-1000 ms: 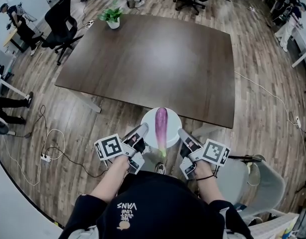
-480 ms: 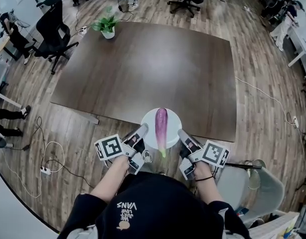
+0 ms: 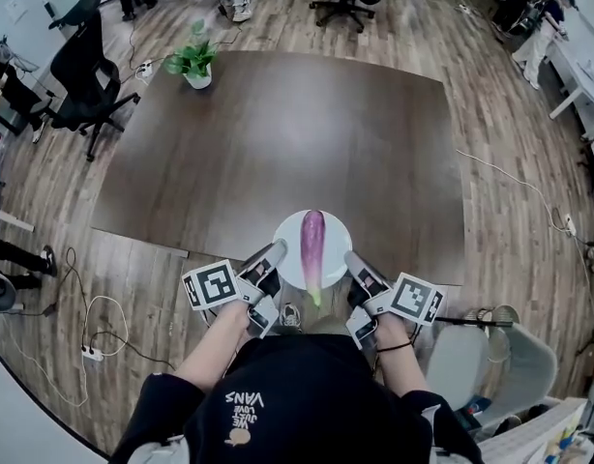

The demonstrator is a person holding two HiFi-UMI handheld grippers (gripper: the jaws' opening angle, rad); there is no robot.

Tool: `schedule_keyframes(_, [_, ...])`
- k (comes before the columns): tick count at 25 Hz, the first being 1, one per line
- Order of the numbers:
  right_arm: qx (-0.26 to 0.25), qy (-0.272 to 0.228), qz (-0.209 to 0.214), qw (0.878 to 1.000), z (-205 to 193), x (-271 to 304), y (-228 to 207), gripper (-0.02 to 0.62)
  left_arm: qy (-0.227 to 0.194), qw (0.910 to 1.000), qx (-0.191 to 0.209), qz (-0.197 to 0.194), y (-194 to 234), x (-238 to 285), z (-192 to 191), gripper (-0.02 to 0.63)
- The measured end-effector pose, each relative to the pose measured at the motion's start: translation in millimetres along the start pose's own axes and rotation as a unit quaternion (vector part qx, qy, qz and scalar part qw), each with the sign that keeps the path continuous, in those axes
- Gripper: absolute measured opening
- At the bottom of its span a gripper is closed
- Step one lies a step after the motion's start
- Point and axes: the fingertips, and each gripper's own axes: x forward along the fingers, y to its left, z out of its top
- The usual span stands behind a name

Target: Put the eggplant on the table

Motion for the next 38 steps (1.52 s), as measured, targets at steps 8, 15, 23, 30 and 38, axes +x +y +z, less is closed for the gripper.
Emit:
schedule_keyframes(8, [0.003,0.004,-0.023,1.0,20.0,17.4,-15.5,0.032,0.006,0.9999,-0.002,0.009,12.4,24.3,17.1,0.028])
schedule_keyframes(15, [-0.003,0.017,-0.02,1.0,65.5,37.8,-23.8,0.032,-0.006,0.9998,-0.013,0.012,9.3,65.0,38.3,0.028])
schedule_keyframes(23, [-0.009,0.029,-0.013,0.999,126.5,61.1,-36.7,0.032,-0.018,0.9997,-0.005,0.015,5.0,122.3,66.4,0.028])
schedule_keyframes(30, [-0.015,0.048,0.005,0.999,164.4,79.9,-50.9,0.032,-0.026,0.9992,0.002,0.029,13.0,161.1,76.8,0.028])
schedule_keyframes(38, [-0.014,0.048,-0.006,0.999,181.1,100.9,-70.6,0.032,-0.013,0.999,0.009,0.042,32.6,187.6,87.2,0.028])
